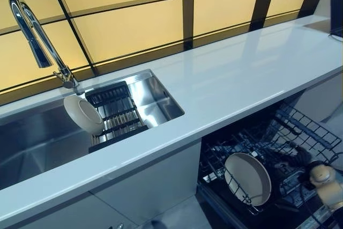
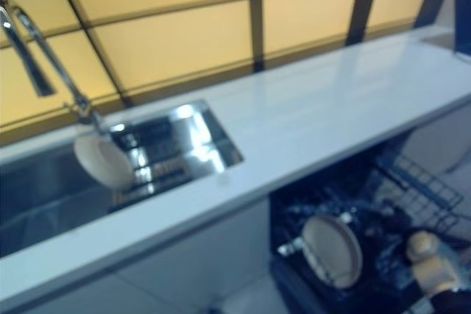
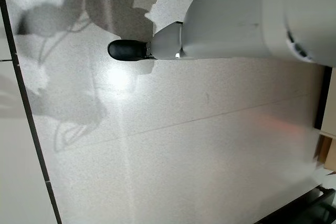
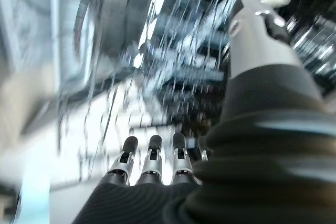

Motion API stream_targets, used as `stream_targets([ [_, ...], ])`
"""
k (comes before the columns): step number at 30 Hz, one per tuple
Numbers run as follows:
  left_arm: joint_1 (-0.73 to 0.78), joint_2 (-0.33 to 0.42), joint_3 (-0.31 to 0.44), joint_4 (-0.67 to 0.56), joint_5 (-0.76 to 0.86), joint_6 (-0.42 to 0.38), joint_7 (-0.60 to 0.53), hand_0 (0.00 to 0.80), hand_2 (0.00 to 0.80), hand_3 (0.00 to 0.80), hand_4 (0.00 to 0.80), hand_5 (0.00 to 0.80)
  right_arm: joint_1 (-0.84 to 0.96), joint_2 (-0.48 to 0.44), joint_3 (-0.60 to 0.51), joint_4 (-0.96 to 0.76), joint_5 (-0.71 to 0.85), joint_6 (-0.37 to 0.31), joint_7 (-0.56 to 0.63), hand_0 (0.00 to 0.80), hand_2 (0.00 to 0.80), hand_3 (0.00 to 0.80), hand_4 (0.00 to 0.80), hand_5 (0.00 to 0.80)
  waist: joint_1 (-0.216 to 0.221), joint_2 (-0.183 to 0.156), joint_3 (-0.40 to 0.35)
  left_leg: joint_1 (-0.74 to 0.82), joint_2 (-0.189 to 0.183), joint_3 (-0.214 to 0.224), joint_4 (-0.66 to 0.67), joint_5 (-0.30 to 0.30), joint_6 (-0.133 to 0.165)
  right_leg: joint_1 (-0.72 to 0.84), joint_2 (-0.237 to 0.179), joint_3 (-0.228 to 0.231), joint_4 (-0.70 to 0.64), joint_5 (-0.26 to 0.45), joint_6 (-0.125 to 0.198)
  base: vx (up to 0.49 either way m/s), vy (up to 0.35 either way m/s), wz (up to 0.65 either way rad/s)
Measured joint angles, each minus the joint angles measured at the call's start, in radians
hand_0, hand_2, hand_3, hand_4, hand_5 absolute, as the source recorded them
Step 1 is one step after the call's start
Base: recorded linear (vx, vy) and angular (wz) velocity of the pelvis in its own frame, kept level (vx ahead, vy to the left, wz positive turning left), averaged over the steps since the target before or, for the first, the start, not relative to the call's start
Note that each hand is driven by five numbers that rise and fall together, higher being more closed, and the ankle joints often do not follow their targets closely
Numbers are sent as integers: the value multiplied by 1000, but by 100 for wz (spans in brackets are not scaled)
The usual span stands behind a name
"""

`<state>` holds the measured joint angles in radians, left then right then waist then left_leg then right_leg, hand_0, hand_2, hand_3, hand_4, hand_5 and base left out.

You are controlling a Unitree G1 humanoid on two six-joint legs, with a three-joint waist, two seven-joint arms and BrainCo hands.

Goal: Take plates into dishwasher

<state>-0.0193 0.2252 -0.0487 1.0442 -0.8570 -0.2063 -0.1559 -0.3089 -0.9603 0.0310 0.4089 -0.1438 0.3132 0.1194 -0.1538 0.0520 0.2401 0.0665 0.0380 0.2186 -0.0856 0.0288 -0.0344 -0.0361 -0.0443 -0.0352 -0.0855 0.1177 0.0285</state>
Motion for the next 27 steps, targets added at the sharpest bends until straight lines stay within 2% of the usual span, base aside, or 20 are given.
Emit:
stream_targets([
  [5,3,18,12,3,0,4,3,0,0,0,0,0,-1,-139,-34,13,58,-2,34,0,0,0,0,0,-2,-39,-24,10,4,4,-2,-5,3,7,4,6,-1,0,0,41,1,-4],
  [8,1,21,12,13,0,4,3,0,0,0,0,0,-33,-204,-34,78,97,-11,49,0,0,0,0,0,-2,-56,-40,11,5,5,0,-5,3,8,5,6,0,1,-1,11,0,-1],
  [11,0,22,12,42,0,4,1,0,0,0,0,0,-85,-244,-21,114,102,-61,51,0,0,0,0,0,-3,-67,-58,14,4,6,0,-2,-2,10,5,9,0,1,-1,24,1,-2],
  [13,3,21,12,46,1,4,1,0,0,0,0,0,-139,-264,0,112,108,-124,47,0,0,0,0,0,1,-73,-64,25,5,6,0,-2,-2,20,6,9,0,1,-1,0,0,0],
  [16,2,22,12,47,1,4,1,0,0,0,0,0,-199,-274,34,95,106,-168,45,0,0,0,0,0,6,-80,-79,26,5,3,-3,-7,1,23,6,7,-2,1,-1,8,4,3],
  [19,6,21,12,54,1,4,1,0,0,0,0,0,-240,-299,102,64,64,-216,33,0,0,0,0,0,12,-85,-94,24,6,-2,-4,-6,1,24,5,2,-1,1,-1,1,2,3],
  [20,9,19,10,55,1,4,3,0,0,0,0,0,-274,-316,151,64,32,-221,14,0,0,0,0,0,32,-86,-102,23,6,-2,-4,-7,0,25,5,2,0,1,-2,-24,8,4],
  [27,12,19,11,55,-1,4,31,0,0,0,0,0,-493,-348,364,66,-143,-196,-91,0,0,0,0,0,67,-98,-138,7,6,-37,-3,-1,-5,28,2,-32,0,-2,-4,-19,9,13],
])
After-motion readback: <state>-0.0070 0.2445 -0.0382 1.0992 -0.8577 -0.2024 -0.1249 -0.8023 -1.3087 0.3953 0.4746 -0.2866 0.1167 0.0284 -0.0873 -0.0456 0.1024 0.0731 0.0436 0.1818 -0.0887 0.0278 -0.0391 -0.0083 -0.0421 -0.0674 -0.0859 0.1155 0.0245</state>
